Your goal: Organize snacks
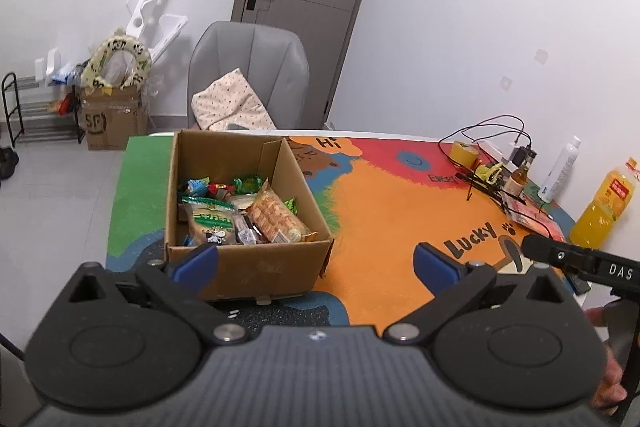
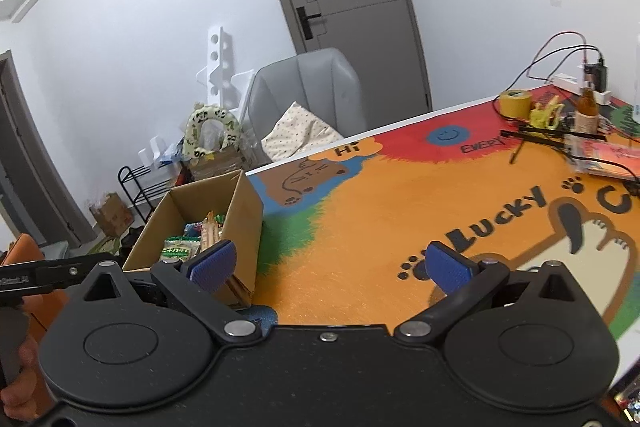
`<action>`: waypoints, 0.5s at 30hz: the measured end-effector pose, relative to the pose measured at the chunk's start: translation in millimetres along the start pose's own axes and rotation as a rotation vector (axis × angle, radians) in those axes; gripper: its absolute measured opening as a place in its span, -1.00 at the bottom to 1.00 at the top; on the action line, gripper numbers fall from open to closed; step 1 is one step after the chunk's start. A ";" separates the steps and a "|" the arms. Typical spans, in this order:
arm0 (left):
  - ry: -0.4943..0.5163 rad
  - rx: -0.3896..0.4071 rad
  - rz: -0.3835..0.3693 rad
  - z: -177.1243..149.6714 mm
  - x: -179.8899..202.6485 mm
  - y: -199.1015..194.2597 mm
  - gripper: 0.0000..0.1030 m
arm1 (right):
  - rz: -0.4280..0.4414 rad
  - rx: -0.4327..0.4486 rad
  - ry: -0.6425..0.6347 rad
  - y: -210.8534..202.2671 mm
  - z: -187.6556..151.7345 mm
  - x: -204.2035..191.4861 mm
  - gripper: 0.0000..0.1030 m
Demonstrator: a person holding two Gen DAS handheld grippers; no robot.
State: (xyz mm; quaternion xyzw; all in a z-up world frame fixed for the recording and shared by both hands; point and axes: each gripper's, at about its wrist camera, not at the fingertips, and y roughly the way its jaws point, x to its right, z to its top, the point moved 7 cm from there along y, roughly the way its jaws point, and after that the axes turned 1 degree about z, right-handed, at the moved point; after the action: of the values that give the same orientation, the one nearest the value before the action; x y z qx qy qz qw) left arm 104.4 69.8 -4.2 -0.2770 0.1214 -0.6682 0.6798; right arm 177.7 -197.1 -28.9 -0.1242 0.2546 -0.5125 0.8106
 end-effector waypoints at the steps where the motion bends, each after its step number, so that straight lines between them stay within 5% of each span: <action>1: 0.005 0.007 0.005 0.0 0.3 -4.4 1.00 | -0.005 0.001 -0.002 -5.0 -1.5 2.0 1.00; 15: 0.058 0.053 0.012 -7.1 23.0 -42.9 1.00 | -0.061 0.039 -0.035 -73.3 -11.0 22.6 1.00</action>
State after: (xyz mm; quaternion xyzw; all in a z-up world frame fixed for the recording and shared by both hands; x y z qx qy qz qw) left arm 66.3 47.9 17.8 -0.2387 0.1248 -0.6747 0.6872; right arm 123.2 -249.1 -10.7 -0.1250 0.2265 -0.5397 0.8012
